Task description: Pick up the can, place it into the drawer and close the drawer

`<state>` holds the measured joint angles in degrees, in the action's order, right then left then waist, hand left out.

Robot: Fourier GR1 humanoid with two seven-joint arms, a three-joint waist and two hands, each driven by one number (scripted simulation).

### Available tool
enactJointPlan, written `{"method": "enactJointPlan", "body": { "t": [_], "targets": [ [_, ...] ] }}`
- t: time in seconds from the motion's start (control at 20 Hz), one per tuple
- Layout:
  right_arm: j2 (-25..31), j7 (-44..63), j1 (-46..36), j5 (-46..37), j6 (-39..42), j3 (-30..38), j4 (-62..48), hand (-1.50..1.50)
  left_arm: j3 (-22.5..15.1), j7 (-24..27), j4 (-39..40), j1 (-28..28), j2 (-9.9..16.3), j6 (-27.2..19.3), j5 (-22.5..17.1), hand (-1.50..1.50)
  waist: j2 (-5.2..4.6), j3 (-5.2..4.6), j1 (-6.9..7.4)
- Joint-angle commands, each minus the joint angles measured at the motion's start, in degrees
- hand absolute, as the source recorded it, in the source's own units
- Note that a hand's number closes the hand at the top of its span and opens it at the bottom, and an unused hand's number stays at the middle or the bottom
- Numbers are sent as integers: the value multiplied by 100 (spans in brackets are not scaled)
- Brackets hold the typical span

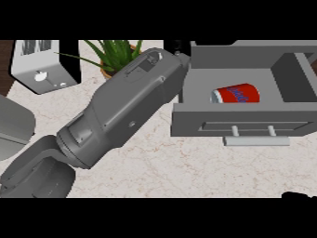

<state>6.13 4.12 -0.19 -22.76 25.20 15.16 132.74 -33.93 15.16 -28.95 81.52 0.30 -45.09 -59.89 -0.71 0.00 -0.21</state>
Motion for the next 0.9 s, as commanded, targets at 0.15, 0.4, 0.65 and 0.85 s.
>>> {"method": "enactJointPlan", "body": {
  "t": [0.15, 0.4, 0.65, 0.85],
  "targets": [
    [-140, -536, -840, -2044, -1085, -1053, -1364, -150, 106, -410, 32, 168, -17, -75, 148, -150, 35, 3, 109],
    [260, -691, -1736, -2549, -1211, -1161, -2647, -150, 67, -424, -202, -97, 229, -182, 365, -150, 52, 1, 180],
    [235, -1032, -2207, -3368, -1862, -1603, -3983, -150, -67, -673, -639, -491, 623, 25, 523, -150, 56, 1, 262],
    [308, -890, -2741, -4081, -2074, -1914, -4820, -150, 116, -679, -735, -561, 839, -42, 565, -150, 44, -2, 230]
  ]
}}
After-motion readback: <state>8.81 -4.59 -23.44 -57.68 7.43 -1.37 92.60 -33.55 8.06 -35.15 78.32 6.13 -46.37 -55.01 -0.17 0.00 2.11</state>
